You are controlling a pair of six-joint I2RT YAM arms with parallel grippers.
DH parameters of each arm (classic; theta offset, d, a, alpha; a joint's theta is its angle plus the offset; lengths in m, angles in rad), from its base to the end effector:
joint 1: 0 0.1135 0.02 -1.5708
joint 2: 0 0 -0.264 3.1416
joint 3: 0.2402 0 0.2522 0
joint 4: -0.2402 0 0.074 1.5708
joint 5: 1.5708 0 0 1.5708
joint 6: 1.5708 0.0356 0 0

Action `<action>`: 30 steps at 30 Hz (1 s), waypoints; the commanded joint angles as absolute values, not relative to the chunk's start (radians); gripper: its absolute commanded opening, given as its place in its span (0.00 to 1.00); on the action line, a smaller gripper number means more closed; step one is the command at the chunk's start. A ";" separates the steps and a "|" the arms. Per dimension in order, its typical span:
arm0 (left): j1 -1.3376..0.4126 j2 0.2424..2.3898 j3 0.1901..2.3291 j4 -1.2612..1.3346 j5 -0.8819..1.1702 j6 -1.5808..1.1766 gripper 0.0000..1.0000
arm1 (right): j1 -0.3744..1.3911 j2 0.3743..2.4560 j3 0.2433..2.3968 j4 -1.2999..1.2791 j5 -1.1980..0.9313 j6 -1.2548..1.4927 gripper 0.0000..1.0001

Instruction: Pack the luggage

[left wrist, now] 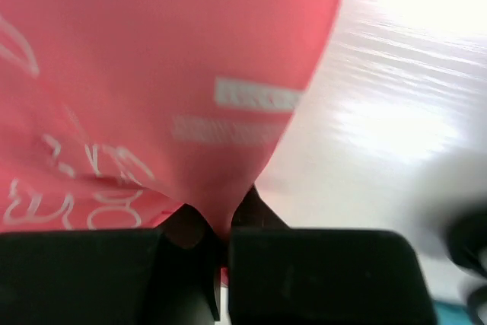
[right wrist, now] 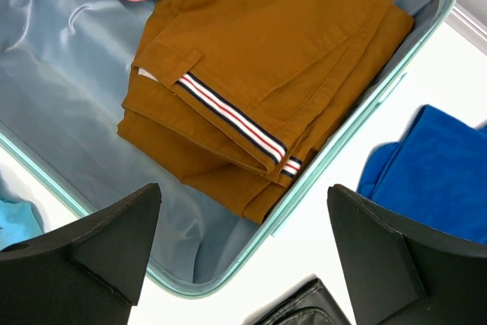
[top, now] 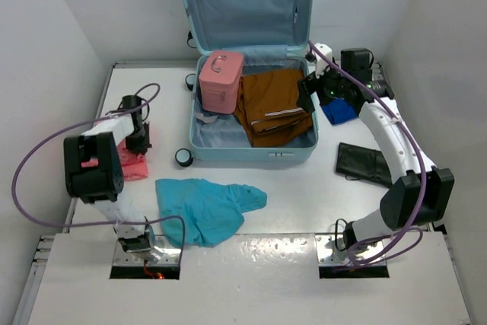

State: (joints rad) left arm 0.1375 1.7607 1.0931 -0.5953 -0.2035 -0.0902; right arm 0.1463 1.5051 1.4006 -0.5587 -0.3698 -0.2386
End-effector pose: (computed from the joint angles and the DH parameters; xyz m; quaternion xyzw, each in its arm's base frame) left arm 0.3282 0.0527 0.1645 -0.1271 0.9749 0.1039 0.1501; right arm 0.3315 0.0619 0.3451 -0.2481 0.8517 0.1452 0.4381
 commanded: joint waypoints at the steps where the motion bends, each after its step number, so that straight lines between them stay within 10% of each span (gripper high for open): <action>1: 0.150 1.550 1.052 -0.465 0.001 -0.124 0.00 | 0.144 1.457 1.402 -0.557 -0.368 -0.252 0.90; 13: -0.101 1.258 1.245 -0.434 0.162 -0.271 0.00 | 0.144 1.416 1.359 -0.555 -0.364 -0.262 0.90; 30: -0.601 1.731 1.399 -0.376 0.156 -0.560 0.00 | 0.120 1.373 1.302 -0.542 -0.342 -0.273 0.90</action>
